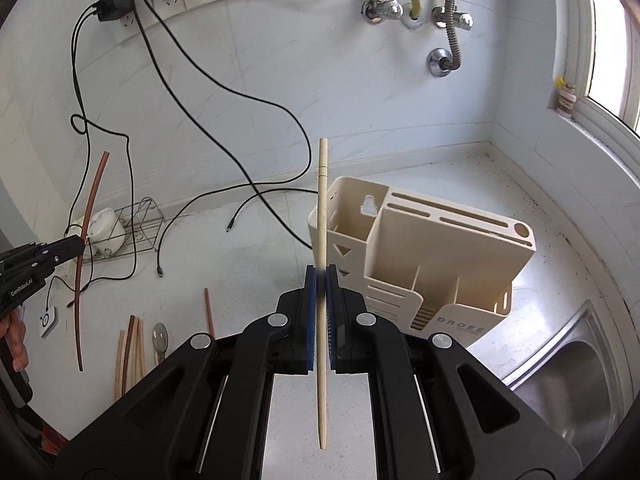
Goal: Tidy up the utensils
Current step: 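Lift both held chopsticks upright and carry them over the beige utensil holder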
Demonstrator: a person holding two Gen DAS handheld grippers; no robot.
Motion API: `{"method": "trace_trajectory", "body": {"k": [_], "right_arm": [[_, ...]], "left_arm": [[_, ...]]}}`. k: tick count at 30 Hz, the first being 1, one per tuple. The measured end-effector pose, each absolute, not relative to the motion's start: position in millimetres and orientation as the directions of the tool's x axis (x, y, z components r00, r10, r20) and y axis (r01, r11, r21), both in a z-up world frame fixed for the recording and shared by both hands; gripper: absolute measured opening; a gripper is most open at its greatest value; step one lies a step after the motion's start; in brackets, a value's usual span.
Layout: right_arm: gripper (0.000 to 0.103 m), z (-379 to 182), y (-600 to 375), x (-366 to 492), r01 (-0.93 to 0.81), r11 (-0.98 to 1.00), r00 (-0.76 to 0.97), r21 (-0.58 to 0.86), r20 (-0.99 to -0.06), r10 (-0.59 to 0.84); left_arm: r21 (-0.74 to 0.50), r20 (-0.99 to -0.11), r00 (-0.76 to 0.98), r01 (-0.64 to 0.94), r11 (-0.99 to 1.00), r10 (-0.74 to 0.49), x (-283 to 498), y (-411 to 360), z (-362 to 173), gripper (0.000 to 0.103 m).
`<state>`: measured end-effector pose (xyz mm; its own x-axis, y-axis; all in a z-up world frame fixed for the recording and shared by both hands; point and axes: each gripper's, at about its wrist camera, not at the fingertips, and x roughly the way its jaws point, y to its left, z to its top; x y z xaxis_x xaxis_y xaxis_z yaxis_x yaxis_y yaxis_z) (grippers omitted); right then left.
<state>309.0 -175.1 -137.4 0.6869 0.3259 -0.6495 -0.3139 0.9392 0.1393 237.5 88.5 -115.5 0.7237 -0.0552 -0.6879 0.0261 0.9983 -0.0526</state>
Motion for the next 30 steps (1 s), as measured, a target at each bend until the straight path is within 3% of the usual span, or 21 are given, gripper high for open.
{"method": "trace_trajectory", "body": {"k": [10, 19, 30], "right_arm": [[0.004, -114, -232, 314, -0.206, 0.964, 0.835, 0.169, -0.483, 0.264], [0.004, -106, -259, 317, -0.170, 0.970, 0.920, 0.172, -0.326, 0.219], [0.004, -129, -252, 314, -0.083, 0.996, 0.985, 0.034, -0.148, 0.088]], "left_arm": [[-0.097, -0.535, 0.826, 0.151, 0.984, -0.180, 280, 38, -71, 0.006], [-0.150, -0.325, 0.900, 0.253, 0.956, -0.289, 304, -6, -38, 0.006], [-0.169, -0.085, 0.931, 0.338, 0.926, -0.356, 319, -39, -16, 0.006]]}}
